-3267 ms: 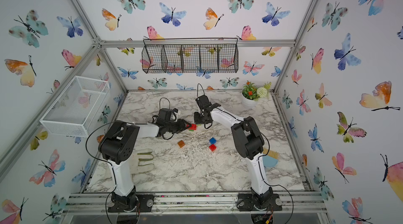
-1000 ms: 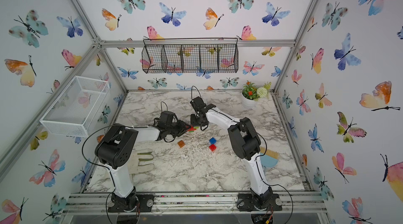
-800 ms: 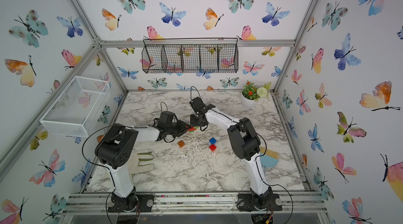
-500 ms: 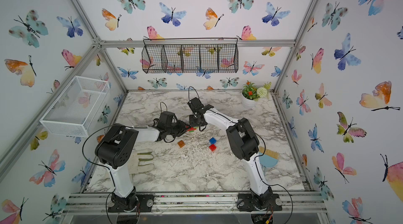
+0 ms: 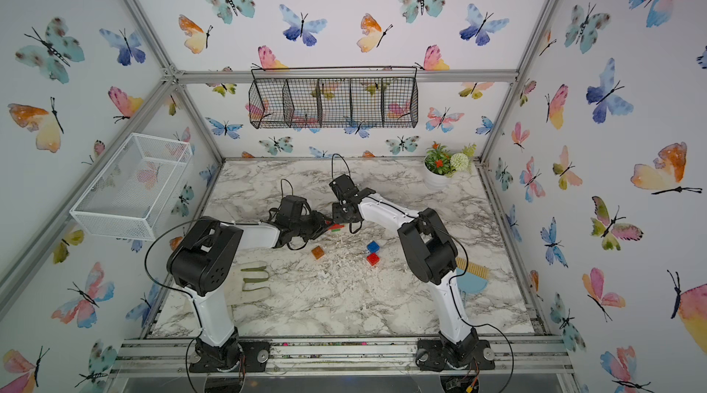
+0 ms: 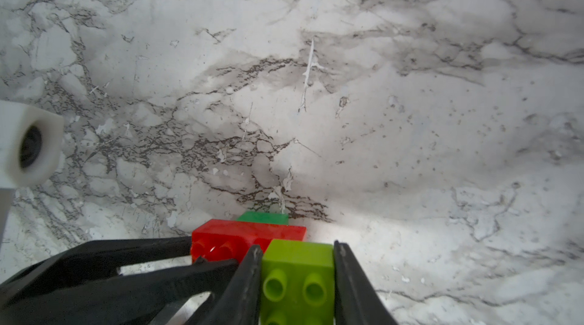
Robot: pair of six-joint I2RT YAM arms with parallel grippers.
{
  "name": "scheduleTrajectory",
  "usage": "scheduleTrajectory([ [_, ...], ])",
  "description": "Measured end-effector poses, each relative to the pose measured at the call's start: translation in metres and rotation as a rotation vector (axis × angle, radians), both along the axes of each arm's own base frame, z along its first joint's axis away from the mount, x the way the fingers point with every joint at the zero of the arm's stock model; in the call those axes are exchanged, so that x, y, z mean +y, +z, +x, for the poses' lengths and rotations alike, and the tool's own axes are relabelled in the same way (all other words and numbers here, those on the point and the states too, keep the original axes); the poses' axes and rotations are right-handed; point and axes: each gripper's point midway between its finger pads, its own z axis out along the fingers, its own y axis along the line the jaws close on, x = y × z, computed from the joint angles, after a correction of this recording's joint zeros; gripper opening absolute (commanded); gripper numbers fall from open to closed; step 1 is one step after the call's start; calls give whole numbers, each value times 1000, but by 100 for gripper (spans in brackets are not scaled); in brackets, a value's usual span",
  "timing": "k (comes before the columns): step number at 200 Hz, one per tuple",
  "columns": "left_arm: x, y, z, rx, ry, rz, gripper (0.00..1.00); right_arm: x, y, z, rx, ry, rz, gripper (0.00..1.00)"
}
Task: Assemble the letter v with lego
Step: Assemble the lego brick with the lego brick.
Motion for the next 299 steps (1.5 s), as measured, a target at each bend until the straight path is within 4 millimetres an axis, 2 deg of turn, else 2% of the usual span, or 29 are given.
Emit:
scheduleTrajectory([
  [34, 0, 0, 0, -2, -2, -3, 35, 1, 0, 1, -15, -3, 5, 2],
  [86, 2, 0, 2, -8, 4, -7, 35, 5, 5, 4, -3, 4, -5, 30],
  [167, 2, -1, 2, -6, 1, -9, 35, 9, 5, 6, 33, 29, 13, 54],
  [201, 2, -1, 2, -6, -1, -11, 35, 13, 9, 6, 48, 47, 47, 57],
  [233, 2, -1, 2, -6, -2, -10, 35, 16, 14, 8, 64, 66, 90, 70],
  [256, 1, -1, 2, -7, -8, -11, 35, 12, 22, 11, 60, 67, 144, 74],
  [299, 0, -1, 2, -8, -15, -12, 35, 0, 38, 16, 60, 72, 268, 74],
])
